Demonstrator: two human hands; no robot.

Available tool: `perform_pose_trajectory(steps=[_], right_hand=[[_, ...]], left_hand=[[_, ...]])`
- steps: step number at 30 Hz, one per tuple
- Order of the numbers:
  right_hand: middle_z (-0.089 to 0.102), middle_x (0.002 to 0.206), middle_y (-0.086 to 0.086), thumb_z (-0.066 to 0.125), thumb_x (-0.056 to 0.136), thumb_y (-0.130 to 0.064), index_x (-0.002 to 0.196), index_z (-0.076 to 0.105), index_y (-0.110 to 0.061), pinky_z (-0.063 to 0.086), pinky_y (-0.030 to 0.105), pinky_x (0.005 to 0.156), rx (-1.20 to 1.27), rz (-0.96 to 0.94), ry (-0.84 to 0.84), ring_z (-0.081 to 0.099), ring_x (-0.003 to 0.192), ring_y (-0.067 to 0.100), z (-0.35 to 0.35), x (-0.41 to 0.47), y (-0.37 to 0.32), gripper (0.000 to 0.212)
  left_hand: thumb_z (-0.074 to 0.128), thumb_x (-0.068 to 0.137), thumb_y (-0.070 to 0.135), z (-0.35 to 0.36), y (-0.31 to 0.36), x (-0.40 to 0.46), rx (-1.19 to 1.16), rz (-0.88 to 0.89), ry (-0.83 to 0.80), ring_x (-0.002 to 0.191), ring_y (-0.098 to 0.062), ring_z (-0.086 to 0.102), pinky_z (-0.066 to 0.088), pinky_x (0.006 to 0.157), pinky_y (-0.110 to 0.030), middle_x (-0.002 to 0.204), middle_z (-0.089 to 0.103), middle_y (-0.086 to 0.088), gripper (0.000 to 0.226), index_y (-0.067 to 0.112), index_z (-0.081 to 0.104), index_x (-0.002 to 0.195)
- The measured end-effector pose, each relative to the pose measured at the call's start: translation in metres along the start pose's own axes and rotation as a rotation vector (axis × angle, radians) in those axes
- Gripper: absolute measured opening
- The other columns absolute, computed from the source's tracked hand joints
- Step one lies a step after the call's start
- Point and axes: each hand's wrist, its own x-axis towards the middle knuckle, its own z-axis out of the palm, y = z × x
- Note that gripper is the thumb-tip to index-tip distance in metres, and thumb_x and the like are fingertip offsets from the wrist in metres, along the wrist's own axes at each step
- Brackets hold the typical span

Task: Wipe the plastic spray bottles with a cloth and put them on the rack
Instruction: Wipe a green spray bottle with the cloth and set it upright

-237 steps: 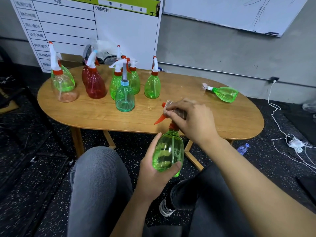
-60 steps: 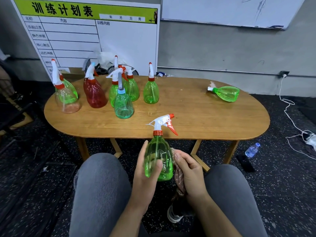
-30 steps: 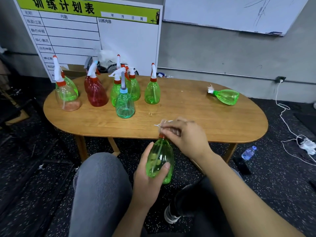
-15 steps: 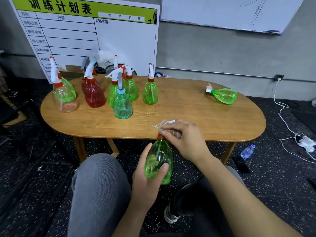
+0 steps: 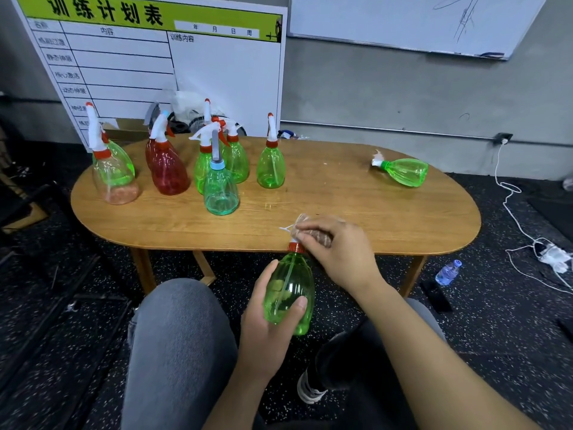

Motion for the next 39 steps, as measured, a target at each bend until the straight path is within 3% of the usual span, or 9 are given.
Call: perform_pose_trajectory(steps=[3,7,9,14,19,23,27,33,39], right_hand=[[0.074,0.112,-0.015,0.073,0.094,-0.048,0.112,0.078,-0.037,0.062,0.037,0.076,-0.089,0.049,0.125,0.07,0.092,0.006,0.0,0.002,0.002,0.022],[0.074,0.107,-0.016,0.079,0.091,-0.043,0.109,0.081,-0.035,0.059,0.034,0.087,0.09,-0.038,-0.129,0.068,0.097,0.0,0.006,-0.005,-0.007,0.019],[0.075,0.107,-0.017,0.078,0.09,-0.047,0.109,0.08,-0.037,0.06,0.036,0.088,0.055,-0.048,-0.135,0.068,0.098,0.001,0.003,-0.002,-0.006,0.021],[0.076,0.115,-0.01,0.075,0.092,-0.048,0.116,0.078,-0.037,0.061,0.031,0.076,-0.148,0.068,0.142,0.072,0.092,0.01,-0.004,0.005,0.005,0.026],[0.073,0.115,-0.014,0.072,0.095,-0.048,0.118,0.076,-0.039,0.054,0.026,0.062,-0.227,0.024,0.116,0.071,0.082,0.012,-0.002,-0.006,0.008,0.025],[0.071,0.099,-0.013,0.065,0.097,-0.05,0.118,0.076,-0.038,0.04,0.018,0.046,-0.329,-0.023,0.057,0.063,0.062,0.011,0.001,-0.026,0.017,0.027],[0.073,0.1,-0.014,0.067,0.094,-0.051,0.112,0.077,-0.039,0.058,0.031,0.057,-0.292,0.027,0.036,0.069,0.073,0.013,-0.006,-0.032,0.019,0.024],[0.075,0.106,-0.013,0.075,0.094,-0.045,0.114,0.078,-0.033,0.061,0.033,0.073,-0.132,-0.006,0.234,0.071,0.085,0.008,-0.013,-0.009,0.008,0.024],[0.074,0.103,-0.014,0.067,0.094,-0.051,0.116,0.077,-0.036,0.056,0.023,0.059,-0.194,-0.005,0.064,0.068,0.075,0.006,0.005,-0.023,0.021,0.028]], left_hand=[[0.078,0.086,0.048,0.0,0.0,-0.001,0.003,-0.006,-0.004,0.124,-0.009,0.068,0.056,0.107,-0.045,0.136,0.069,0.015,0.075,0.048,0.045,0.153],[0.077,0.088,0.04,0.0,0.0,0.0,-0.008,0.002,0.014,0.121,-0.007,0.069,0.058,0.103,-0.04,0.132,0.069,0.02,0.072,0.042,0.046,0.154],[0.076,0.089,0.037,0.0,0.001,0.0,-0.022,0.0,0.015,0.119,-0.006,0.07,0.058,0.1,-0.035,0.13,0.07,0.02,0.072,0.04,0.046,0.154],[0.075,0.089,0.034,0.001,0.004,-0.001,-0.057,-0.009,0.018,0.119,-0.006,0.07,0.056,0.099,-0.031,0.129,0.071,0.019,0.071,0.041,0.046,0.153],[0.074,0.088,0.032,0.001,0.006,0.0,-0.084,-0.017,0.05,0.116,-0.004,0.07,0.056,0.093,-0.02,0.125,0.073,0.022,0.069,0.039,0.048,0.152],[0.079,0.094,0.031,0.0,0.007,0.0,-0.103,-0.028,0.086,0.117,-0.001,0.069,0.056,0.093,-0.018,0.126,0.072,0.023,0.067,0.038,0.049,0.152],[0.08,0.094,0.034,-0.001,0.009,0.001,-0.118,-0.049,0.092,0.115,-0.003,0.071,0.057,0.092,-0.02,0.125,0.073,0.021,0.067,0.039,0.048,0.153],[0.077,0.097,0.016,0.001,0.009,0.0,-0.085,-0.044,0.07,0.114,-0.001,0.07,0.055,0.089,-0.015,0.123,0.073,0.024,0.066,0.038,0.048,0.151],[0.077,0.092,0.023,0.0,0.013,0.0,-0.129,-0.047,0.108,0.113,-0.002,0.072,0.056,0.087,-0.015,0.122,0.073,0.024,0.068,0.035,0.048,0.153]])
